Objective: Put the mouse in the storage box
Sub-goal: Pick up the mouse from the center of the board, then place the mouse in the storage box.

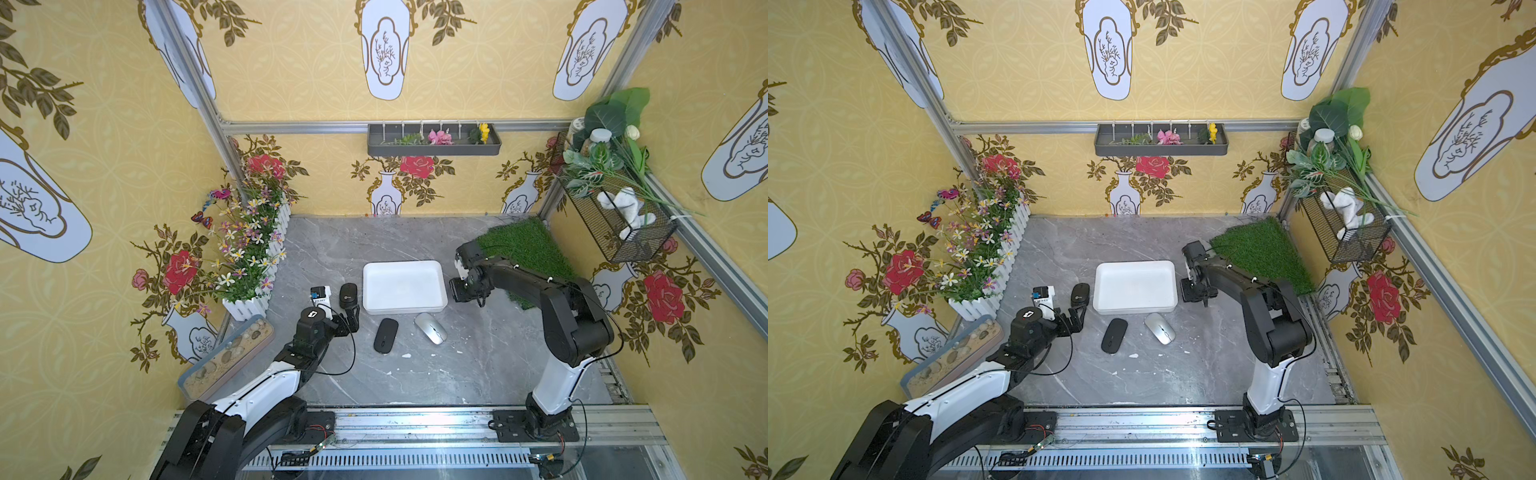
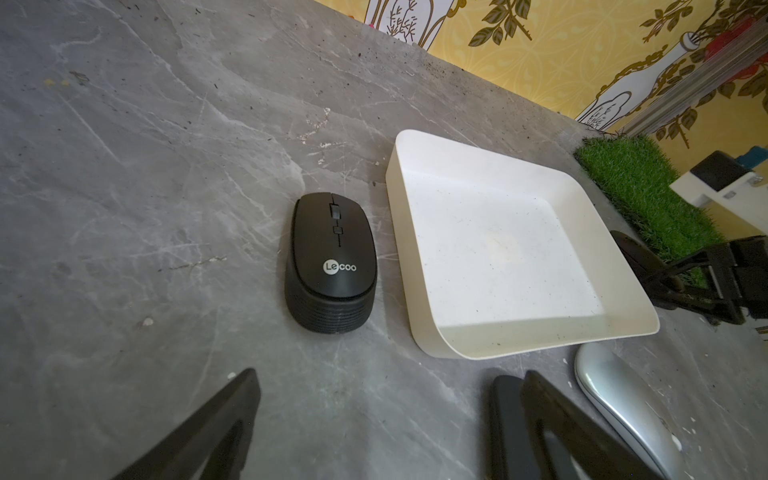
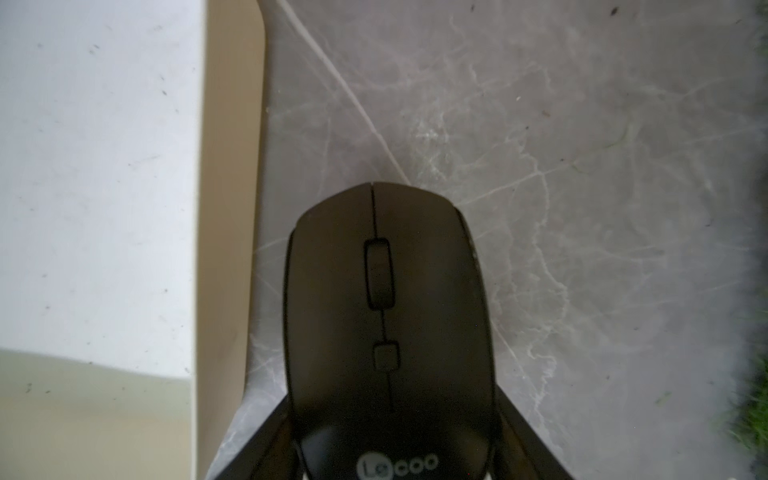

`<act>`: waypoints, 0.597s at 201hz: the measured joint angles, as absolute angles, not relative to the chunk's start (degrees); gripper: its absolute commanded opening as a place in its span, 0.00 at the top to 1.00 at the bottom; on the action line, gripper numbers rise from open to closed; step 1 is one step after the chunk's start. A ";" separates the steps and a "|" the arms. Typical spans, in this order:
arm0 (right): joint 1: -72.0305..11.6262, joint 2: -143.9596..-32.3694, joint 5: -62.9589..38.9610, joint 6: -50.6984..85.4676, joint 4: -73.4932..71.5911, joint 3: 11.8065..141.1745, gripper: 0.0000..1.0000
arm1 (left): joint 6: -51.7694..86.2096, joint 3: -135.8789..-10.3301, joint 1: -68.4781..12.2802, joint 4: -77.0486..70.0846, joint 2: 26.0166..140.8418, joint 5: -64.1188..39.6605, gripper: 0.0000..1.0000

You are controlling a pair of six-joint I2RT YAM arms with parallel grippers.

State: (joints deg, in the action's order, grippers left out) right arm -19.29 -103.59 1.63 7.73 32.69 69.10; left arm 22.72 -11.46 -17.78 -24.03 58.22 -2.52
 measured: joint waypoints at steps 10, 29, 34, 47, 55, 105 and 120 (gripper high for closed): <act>-19.40 -102.85 1.83 7.92 33.21 69.95 0.48 | 22.72 -11.46 -17.80 -24.03 58.22 -2.33 0.01; -20.32 -101.58 2.44 8.78 34.28 72.10 0.48 | 22.72 -11.46 -17.78 -24.03 58.22 -2.31 0.01; -20.67 -101.27 2.68 8.78 34.76 72.79 0.48 | 22.72 -11.46 -17.78 -24.03 58.22 -2.28 0.01; -21.91 -100.47 3.38 9.10 35.92 74.70 0.47 | 22.72 -11.46 -17.78 -24.03 58.22 -2.28 0.01; -22.92 -100.01 3.92 9.47 36.56 75.83 0.47 | 22.72 -11.46 -17.78 -24.03 58.22 -2.26 0.01; -31.59 -102.37 2.79 15.42 36.21 79.40 0.46 | 22.72 -11.46 -17.78 -24.03 58.19 -1.89 0.01; -32.97 -104.79 2.87 18.26 35.03 78.94 0.46 | 22.72 -11.46 -17.78 -24.03 58.19 -1.87 0.01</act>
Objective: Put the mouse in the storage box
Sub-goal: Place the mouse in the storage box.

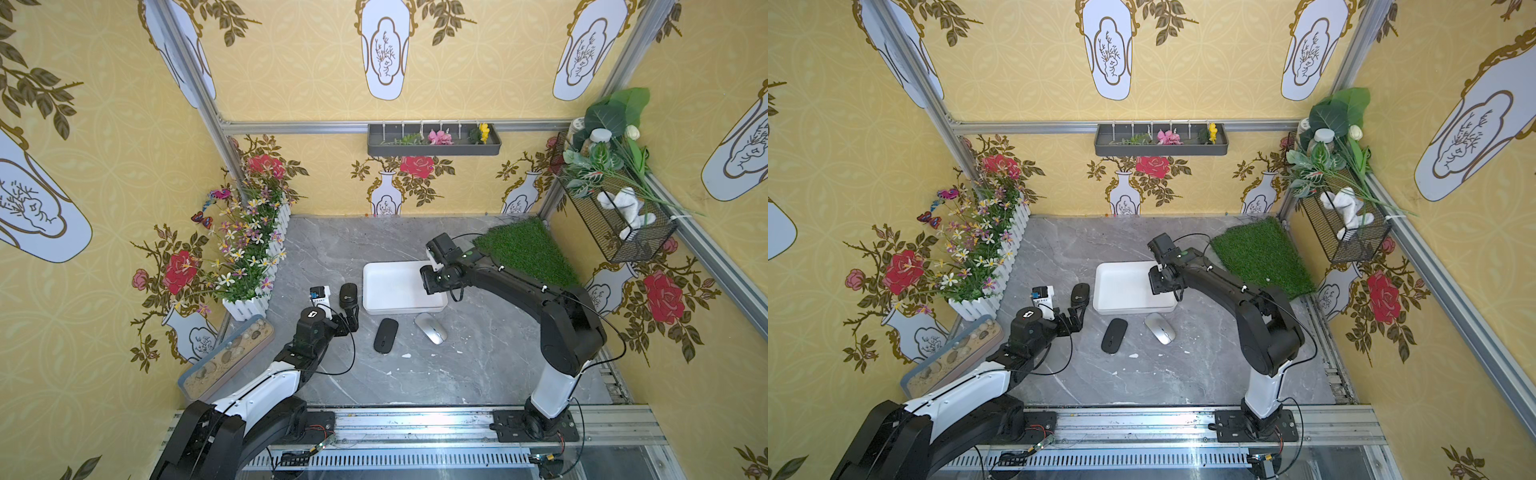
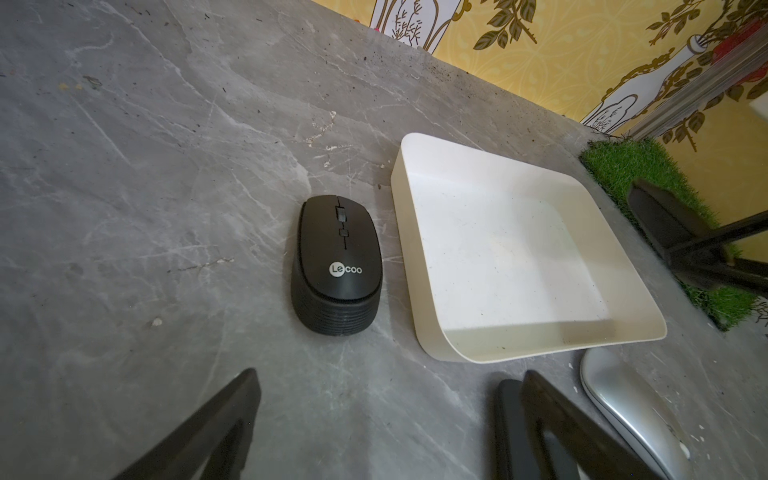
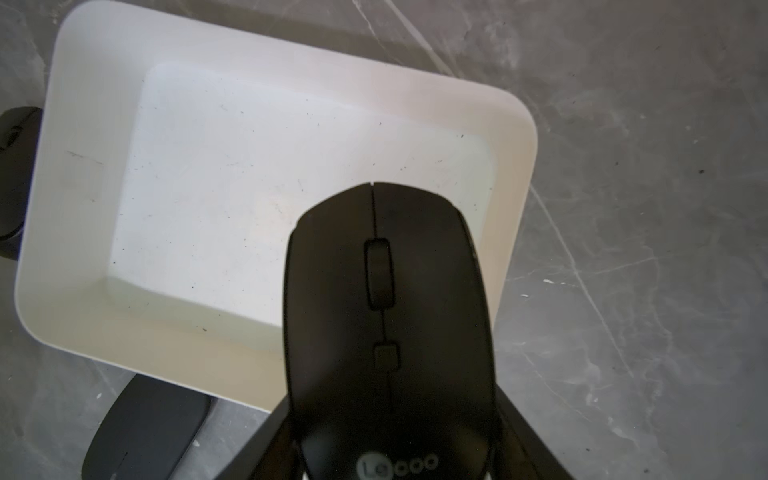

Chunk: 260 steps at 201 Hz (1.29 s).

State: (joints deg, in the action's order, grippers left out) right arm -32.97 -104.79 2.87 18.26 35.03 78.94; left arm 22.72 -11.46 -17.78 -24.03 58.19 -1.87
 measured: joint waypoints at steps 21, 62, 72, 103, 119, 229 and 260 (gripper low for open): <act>-34.15 -107.53 3.68 22.00 32.91 78.37 0.46 | 22.72 -11.46 -17.80 -24.03 58.26 -1.89 0.01; -36.12 -111.11 9.23 27.03 29.76 78.28 0.42 | 22.72 -11.46 -17.80 -24.03 58.41 -1.87 0.01; -36.91 -111.53 11.07 27.27 29.65 78.30 0.41 | 22.72 -11.46 -17.80 -24.03 58.43 -1.87 0.01; -38.74 -114.15 16.27 28.62 30.15 79.75 0.39 | 22.72 -11.46 -17.80 -24.03 58.78 -1.83 0.01; -39.11 -115.79 17.87 29.74 30.30 80.42 0.38 | 22.72 -11.53 -17.80 -24.01 59.05 -1.83 0.01; -40.14 -109.03 20.97 28.01 30.81 77.80 0.02 | 22.72 -11.57 -17.89 -24.01 58.98 -1.28 0.01; -40.49 -92.33 13.69 21.54 25.76 66.19 0.01 | 22.72 -11.49 -17.89 -24.03 58.19 -1.26 0.01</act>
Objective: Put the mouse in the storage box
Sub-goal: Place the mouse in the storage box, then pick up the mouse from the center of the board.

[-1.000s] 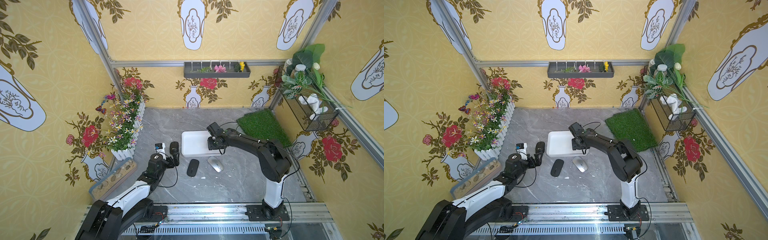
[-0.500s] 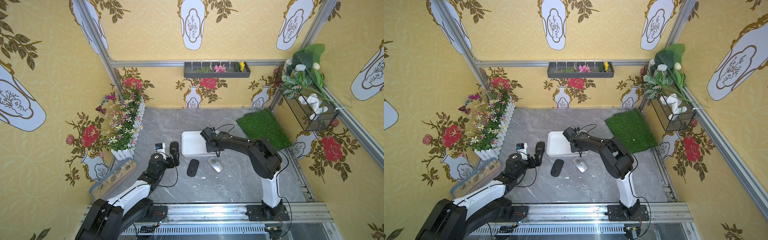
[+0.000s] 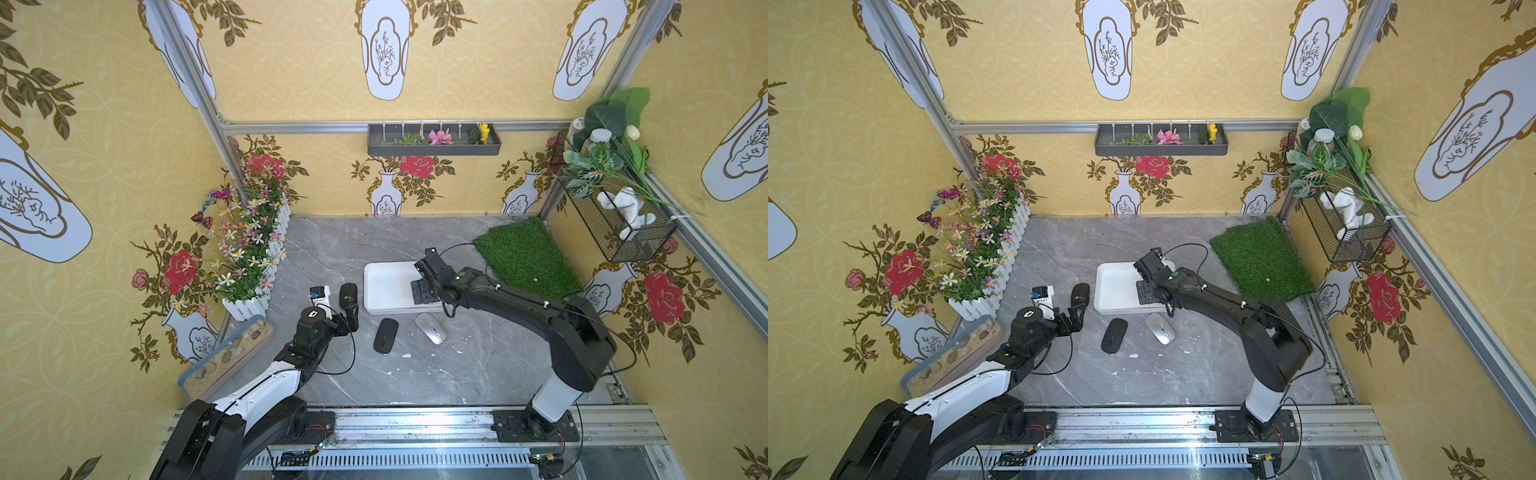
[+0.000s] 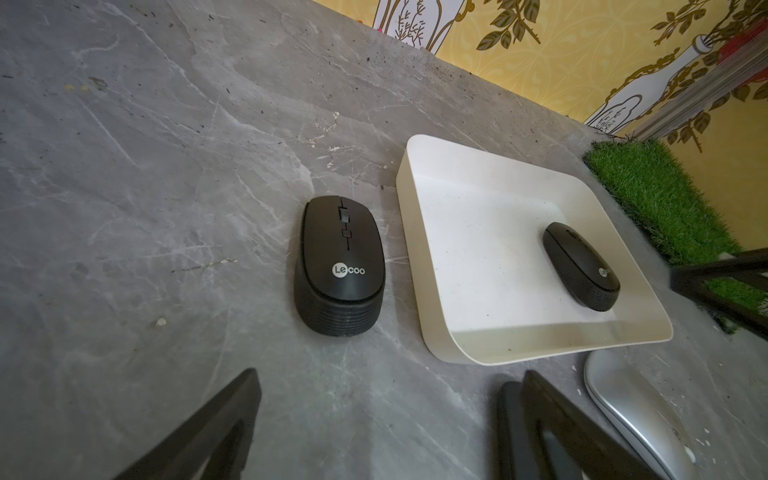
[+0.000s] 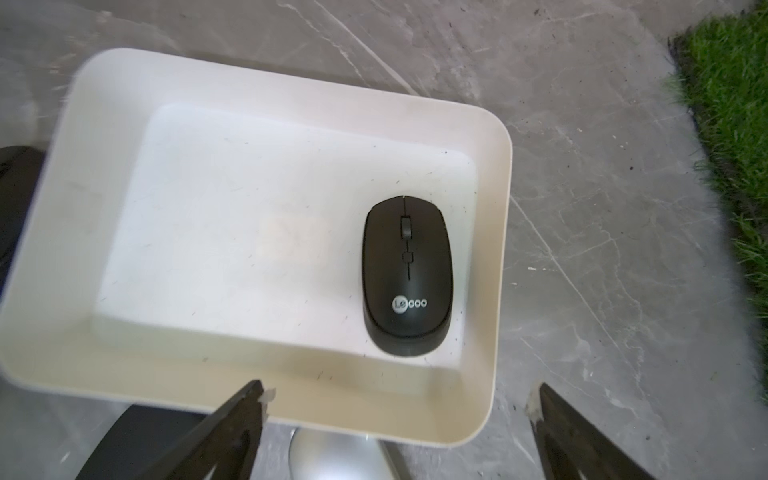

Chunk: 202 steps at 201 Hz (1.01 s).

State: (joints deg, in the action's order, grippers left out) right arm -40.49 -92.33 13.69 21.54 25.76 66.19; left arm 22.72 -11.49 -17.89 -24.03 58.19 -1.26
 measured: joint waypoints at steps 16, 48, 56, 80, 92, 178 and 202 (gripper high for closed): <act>-40.49 -86.35 8.60 18.48 26.17 62.00 0.01 | 22.72 -11.46 -17.91 -24.03 57.93 -1.28 0.01; -42.87 -79.96 2.44 16.25 30.92 54.94 0.01 | 22.72 -11.46 -17.91 -24.03 57.82 -1.28 0.01; -43.81 -78.89 1.69 16.23 31.59 52.90 0.01 | 22.72 -11.46 -17.91 -24.03 57.78 -1.28 0.01; -45.28 -79.53 0.01 16.27 31.27 49.60 0.01 | 22.72 -11.40 -17.91 -24.03 57.49 -1.28 0.01; -46.02 -81.78 0.27 16.32 30.26 49.39 0.01 | 22.72 -11.25 -17.91 -24.03 57.23 -1.30 0.01; -46.98 -94.24 5.45 13.43 21.56 51.29 0.00 | 22.72 -10.28 -17.91 -24.95 55.40 -2.17 0.00; -46.41 -95.85 6.11 13.02 20.49 51.51 0.03 | 22.72 -10.28 -17.91 -24.99 55.44 -2.33 0.00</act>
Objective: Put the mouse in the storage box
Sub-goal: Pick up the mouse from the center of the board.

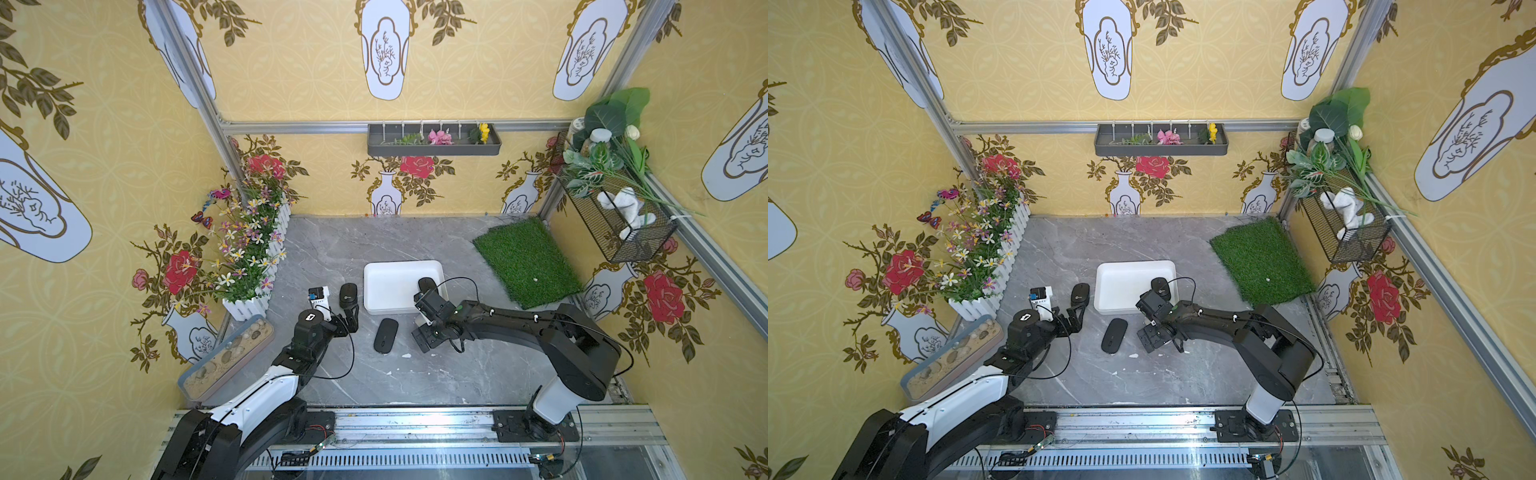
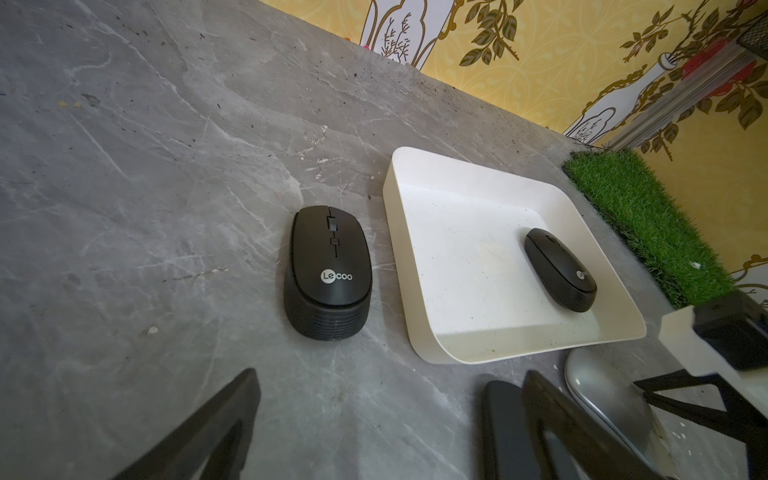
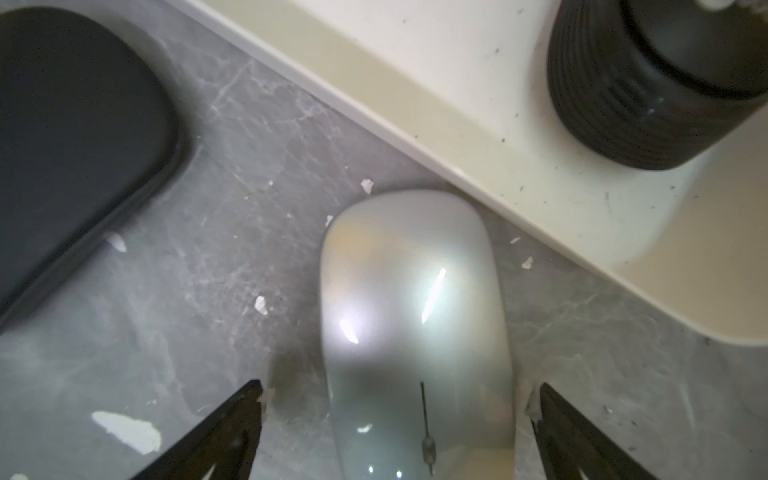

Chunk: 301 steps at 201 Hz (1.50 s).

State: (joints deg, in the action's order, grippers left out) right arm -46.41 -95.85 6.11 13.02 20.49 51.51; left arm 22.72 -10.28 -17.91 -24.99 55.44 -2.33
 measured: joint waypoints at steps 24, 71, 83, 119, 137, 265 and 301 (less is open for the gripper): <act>-46.11 -96.05 6.07 12.51 19.07 51.48 0.06 | 22.72 -10.28 -17.91 -25.08 55.88 -2.33 0.00; -45.30 -97.36 3.90 11.77 16.58 51.42 0.13 | 22.72 -10.39 -17.91 -25.10 56.75 -2.59 0.00; -45.10 -97.67 3.64 11.75 16.10 51.57 0.16 | 22.70 -10.41 -17.98 -25.10 56.77 -2.74 0.00; -44.75 -97.84 3.33 11.73 15.42 51.57 0.21 | 22.65 -10.41 -18.02 -25.10 56.77 -2.74 0.00; -44.66 -97.80 3.20 11.73 15.35 51.57 0.25 | 22.61 -10.46 -18.02 -25.10 56.77 -2.72 0.00; -44.23 -98.48 2.59 12.64 14.35 52.36 0.36 | 22.24 -10.83 -18.06 -25.12 57.36 -2.28 0.00; -44.51 -97.78 1.43 13.52 15.68 52.34 0.37 | 22.09 -11.27 -18.17 -25.19 58.33 -2.35 0.00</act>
